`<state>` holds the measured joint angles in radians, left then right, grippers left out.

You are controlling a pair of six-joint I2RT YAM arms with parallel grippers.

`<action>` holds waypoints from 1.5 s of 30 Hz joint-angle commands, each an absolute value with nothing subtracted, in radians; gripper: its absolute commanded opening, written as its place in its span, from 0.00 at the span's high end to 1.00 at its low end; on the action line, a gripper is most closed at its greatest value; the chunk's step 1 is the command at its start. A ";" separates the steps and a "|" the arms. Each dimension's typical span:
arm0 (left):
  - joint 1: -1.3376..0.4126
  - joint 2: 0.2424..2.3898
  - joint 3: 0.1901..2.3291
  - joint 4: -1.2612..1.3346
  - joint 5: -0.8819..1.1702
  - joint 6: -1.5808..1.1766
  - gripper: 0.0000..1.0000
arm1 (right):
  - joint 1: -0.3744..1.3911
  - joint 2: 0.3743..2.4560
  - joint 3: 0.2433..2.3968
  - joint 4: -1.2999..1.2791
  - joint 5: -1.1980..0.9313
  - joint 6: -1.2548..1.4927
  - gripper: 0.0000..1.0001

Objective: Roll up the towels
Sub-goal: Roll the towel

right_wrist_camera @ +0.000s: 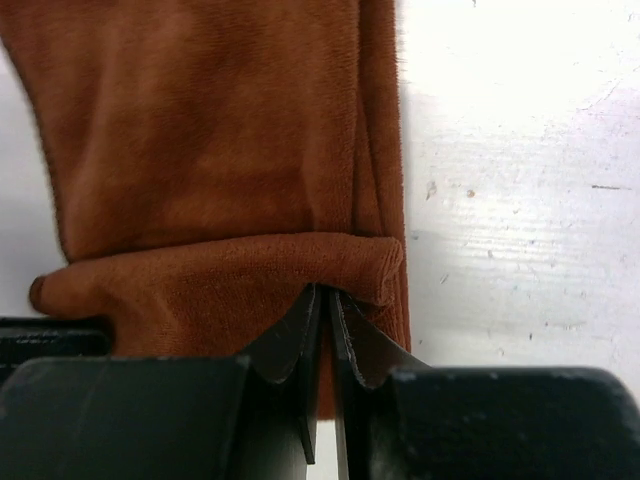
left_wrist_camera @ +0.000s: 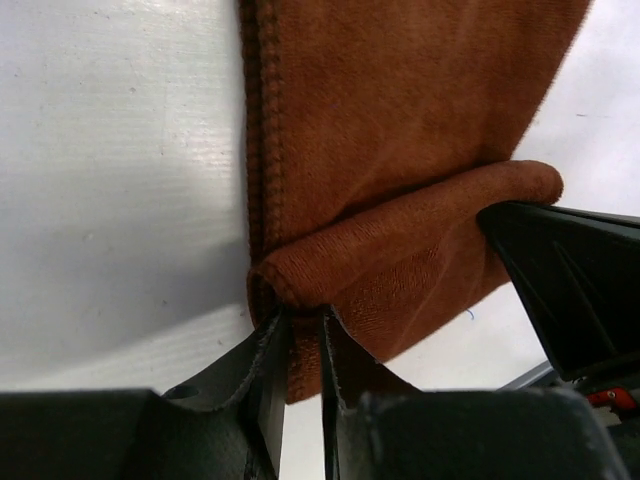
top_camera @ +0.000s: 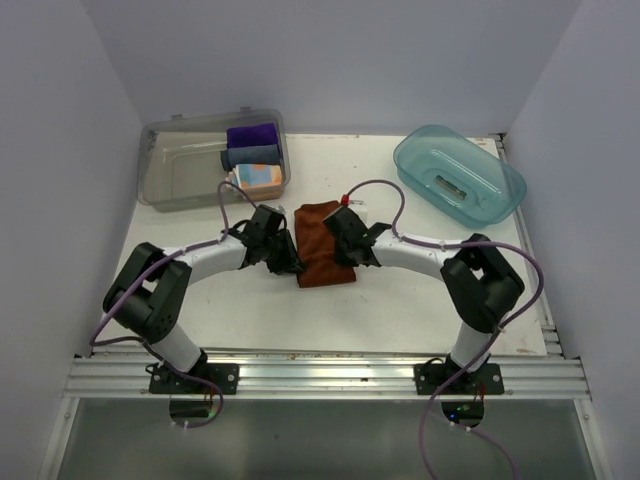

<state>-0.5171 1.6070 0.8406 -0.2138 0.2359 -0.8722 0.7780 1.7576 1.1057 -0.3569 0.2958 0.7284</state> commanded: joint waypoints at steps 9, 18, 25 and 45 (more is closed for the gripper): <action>-0.511 1.661 0.859 -0.172 0.279 -0.867 0.81 | 0.764 1.732 0.927 -0.281 0.296 0.807 0.91; -0.511 1.557 0.819 -0.232 0.265 -0.844 0.79 | 0.936 1.554 0.782 -0.301 0.278 0.945 0.90; -0.511 1.581 0.877 -0.250 0.256 -0.812 0.78 | 1.023 1.399 0.831 -0.300 0.325 0.993 0.85; -0.575 1.436 0.819 -0.282 0.275 -0.838 0.77 | 0.991 1.632 0.934 -0.397 0.379 0.755 0.80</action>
<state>-0.5461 1.4120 0.8543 -0.3149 0.2581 -0.8200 0.9977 1.6012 0.9329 -0.4038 0.3355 0.7902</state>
